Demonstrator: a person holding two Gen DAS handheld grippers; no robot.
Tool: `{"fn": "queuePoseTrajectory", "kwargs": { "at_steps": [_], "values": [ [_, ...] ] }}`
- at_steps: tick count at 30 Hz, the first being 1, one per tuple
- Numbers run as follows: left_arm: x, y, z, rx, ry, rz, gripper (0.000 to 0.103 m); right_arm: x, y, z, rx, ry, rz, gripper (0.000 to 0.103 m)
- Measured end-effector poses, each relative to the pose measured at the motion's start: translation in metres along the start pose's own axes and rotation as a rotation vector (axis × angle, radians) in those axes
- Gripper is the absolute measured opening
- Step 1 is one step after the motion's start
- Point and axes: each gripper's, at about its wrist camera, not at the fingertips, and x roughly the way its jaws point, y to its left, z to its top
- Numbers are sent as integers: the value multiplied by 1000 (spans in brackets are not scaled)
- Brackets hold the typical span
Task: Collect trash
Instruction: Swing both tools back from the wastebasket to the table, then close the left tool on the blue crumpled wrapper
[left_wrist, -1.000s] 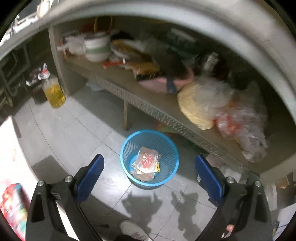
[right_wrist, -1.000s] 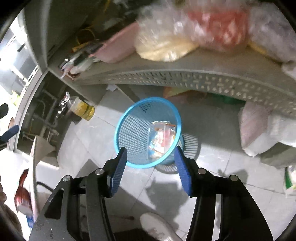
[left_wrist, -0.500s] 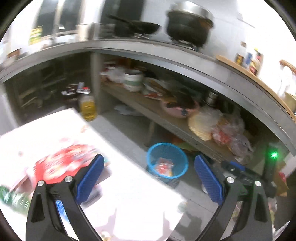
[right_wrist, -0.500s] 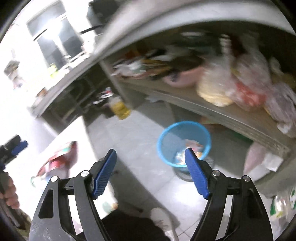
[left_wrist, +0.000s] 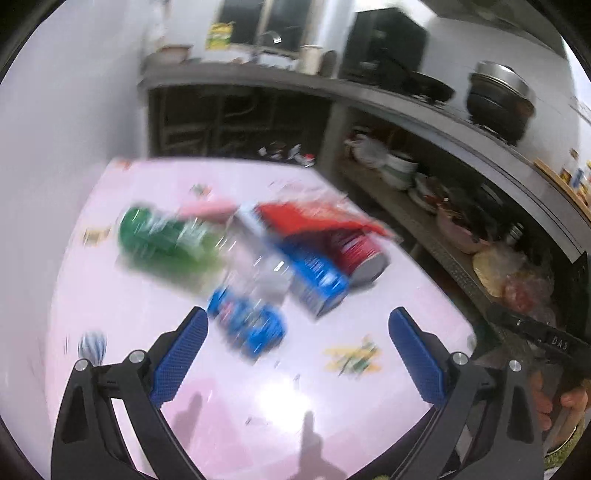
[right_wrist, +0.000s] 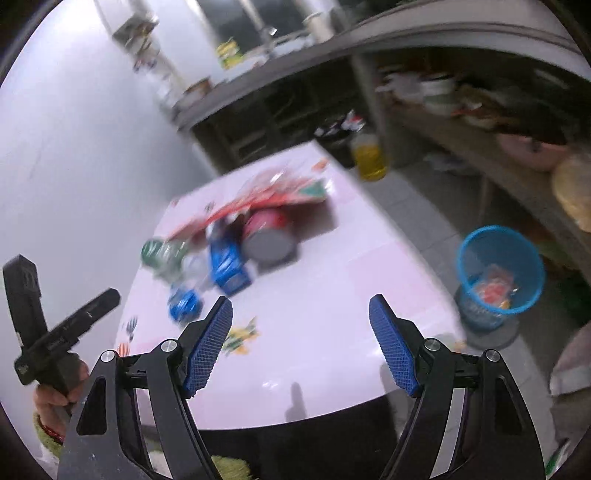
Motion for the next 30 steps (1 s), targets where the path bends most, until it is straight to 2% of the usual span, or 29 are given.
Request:
{"fn": "queuePoseTrajectory", "kwargs": {
  "at_steps": [6, 11, 14, 18, 24, 30],
  "values": [
    [13, 31, -29, -86, 48, -7, 96, 29, 25, 4, -40, 72, 46, 73],
    [26, 47, -30, -151, 65, -44, 90, 43, 42, 2, -16, 118, 101, 73],
    [33, 49, -23, -154, 60, -55, 88, 54, 50, 0, -18, 139, 117, 71],
    [55, 36, -8, -68, 65, 13, 88, 63, 59, -4, -28, 158, 132, 70],
    [87, 44, 9, -157, 105, 26, 84, 66, 56, -8, -22, 162, 118, 69],
    [111, 50, 6, -192, 161, 112, 65, 62, 45, -7, -11, 142, 94, 68]
  ]
}}
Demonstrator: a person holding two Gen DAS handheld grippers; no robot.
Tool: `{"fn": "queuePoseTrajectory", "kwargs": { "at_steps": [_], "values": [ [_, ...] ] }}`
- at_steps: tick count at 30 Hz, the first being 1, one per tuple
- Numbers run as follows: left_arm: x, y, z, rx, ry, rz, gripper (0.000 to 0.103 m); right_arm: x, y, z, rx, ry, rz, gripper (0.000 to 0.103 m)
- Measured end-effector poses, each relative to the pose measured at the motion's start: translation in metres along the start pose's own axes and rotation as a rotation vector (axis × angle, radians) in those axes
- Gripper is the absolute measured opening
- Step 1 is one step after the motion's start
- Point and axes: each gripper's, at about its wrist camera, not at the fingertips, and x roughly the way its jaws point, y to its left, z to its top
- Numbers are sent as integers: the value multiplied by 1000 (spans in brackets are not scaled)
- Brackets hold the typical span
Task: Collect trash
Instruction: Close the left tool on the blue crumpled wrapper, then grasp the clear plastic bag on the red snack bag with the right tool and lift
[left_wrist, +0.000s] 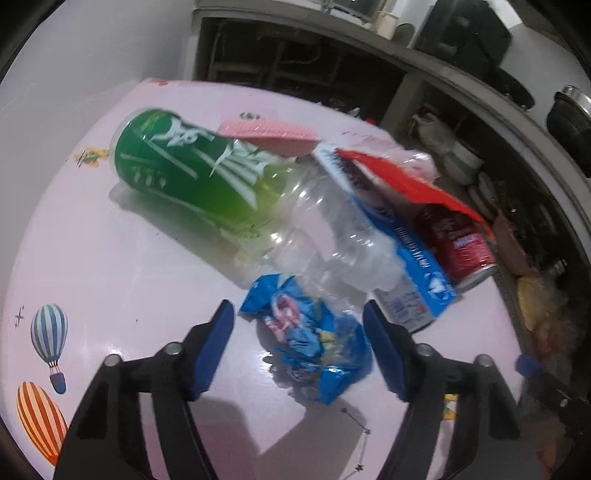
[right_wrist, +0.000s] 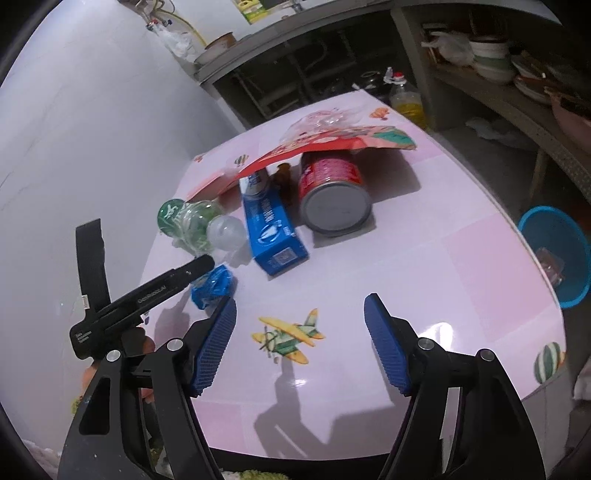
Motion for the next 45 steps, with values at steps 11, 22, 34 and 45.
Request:
{"fn": "queuePoseTrajectory", "kwargs": {
  "at_steps": [11, 22, 34, 45],
  "values": [
    [1, 10, -7, -17, 20, -11, 28, -5, -8, 12, 7, -25, 23, 65],
    [-11, 28, -20, -35, 0, -31, 21, 0, 25, 102, -92, -25, 137, 65],
    [-18, 35, -27, -30, -9, -83, 20, 95, -47, 216, 211, 135, 100, 65],
    [-17, 37, -26, -26, -1, -96, 20, 185, -93, 239, 420, 309, 61, 57]
  ]
}}
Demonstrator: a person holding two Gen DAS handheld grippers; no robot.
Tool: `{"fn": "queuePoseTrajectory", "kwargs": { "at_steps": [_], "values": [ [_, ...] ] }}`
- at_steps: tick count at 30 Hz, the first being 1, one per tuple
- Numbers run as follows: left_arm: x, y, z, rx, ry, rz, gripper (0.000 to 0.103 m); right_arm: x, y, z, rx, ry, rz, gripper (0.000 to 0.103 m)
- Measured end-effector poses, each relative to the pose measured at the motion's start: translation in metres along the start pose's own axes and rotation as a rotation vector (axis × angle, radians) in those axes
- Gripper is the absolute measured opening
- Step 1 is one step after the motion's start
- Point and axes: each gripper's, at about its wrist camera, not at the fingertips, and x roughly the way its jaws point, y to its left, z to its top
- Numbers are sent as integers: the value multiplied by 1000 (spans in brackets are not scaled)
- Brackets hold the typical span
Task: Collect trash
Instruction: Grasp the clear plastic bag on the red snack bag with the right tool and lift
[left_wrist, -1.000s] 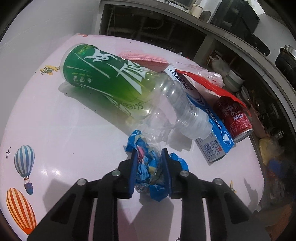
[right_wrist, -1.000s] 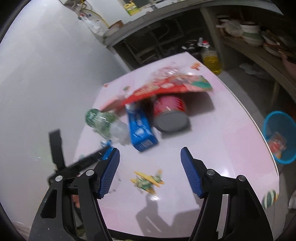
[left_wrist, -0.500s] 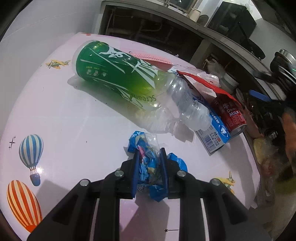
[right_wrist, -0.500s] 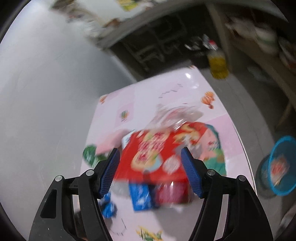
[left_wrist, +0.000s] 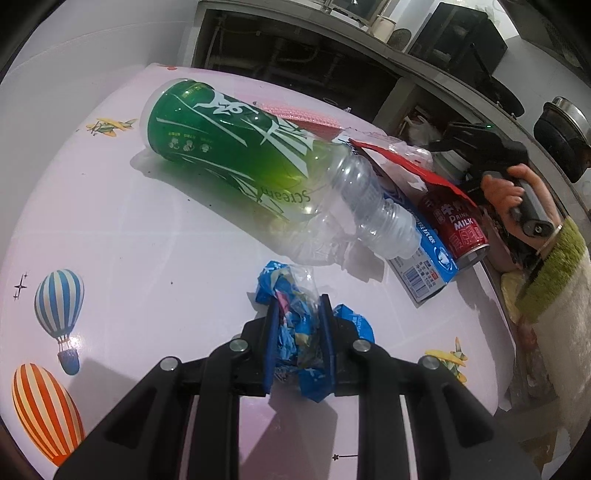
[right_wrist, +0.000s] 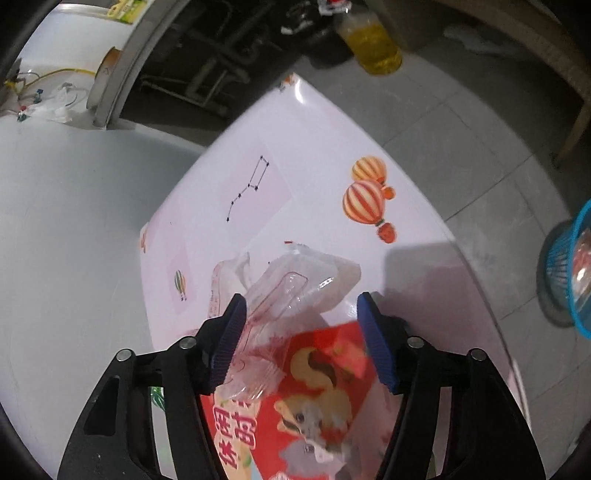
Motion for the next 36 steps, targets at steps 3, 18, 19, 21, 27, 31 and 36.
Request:
{"fn": "queuePoseTrajectory", "kwargs": {
  "at_steps": [3, 18, 19, 21, 27, 31, 36],
  "values": [
    [0, 1, 1, 0, 3, -1, 19, 9, -1, 4, 9, 27, 20, 50],
    [0, 1, 1, -12, -3, 4, 19, -3, 2, 0, 36, 24, 194, 3],
    [0, 2, 1, -12, -4, 4, 19, -7, 3, -1, 31, 15, 204, 3],
    [-1, 2, 1, -12, -9, 3, 19, -13, 5, -2, 25, 4, 218, 1],
    [-10, 4, 1, -13, -38, 1, 19, -34, 20, -9, -9, -40, 268, 0],
    [-20, 5, 1, -13, -60, -3, 18, -50, 29, -16, -38, -65, 297, 0],
    [-34, 3, 1, -2, -86, -6, 18, -69, 35, -25, -61, -86, 342, 0]
  ]
}}
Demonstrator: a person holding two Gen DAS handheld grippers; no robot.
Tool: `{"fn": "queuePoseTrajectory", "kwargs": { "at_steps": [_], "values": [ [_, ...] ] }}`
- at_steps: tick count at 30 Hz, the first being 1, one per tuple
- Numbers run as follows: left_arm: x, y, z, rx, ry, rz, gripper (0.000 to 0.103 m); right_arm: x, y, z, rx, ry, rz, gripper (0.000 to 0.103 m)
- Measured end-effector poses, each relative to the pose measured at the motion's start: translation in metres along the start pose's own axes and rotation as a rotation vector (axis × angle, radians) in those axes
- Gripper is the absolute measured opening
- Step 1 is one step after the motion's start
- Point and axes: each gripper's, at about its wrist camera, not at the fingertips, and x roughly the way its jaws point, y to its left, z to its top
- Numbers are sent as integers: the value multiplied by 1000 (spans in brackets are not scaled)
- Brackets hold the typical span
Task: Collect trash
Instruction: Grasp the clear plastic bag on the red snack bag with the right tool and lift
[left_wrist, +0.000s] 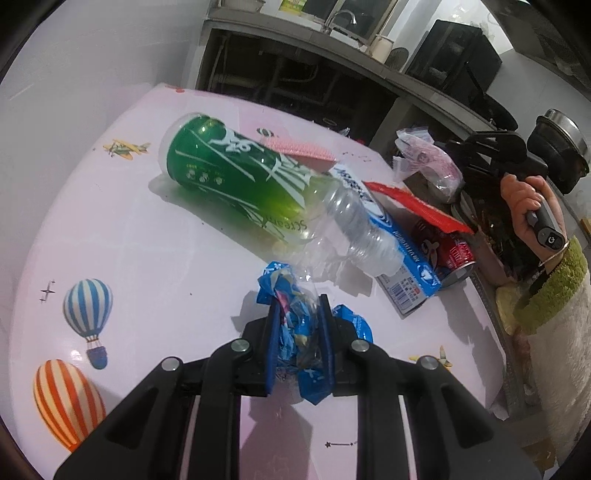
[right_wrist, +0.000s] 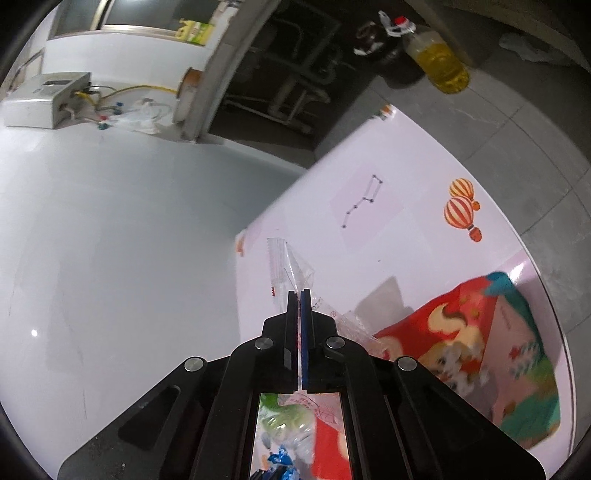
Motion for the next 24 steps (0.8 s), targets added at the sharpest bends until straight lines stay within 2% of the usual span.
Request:
{"fn": "queuePoseTrajectory", "kwargs": {
  "at_steps": [16, 24],
  "values": [
    [-42, -17, 3, 50, -72, -35, 18, -78, 8, -40, -49, -68, 94, 0],
    [-59, -43, 6, 92, -108, -89, 18, -134, -14, -72, -41, -146, 143, 0]
  ]
}}
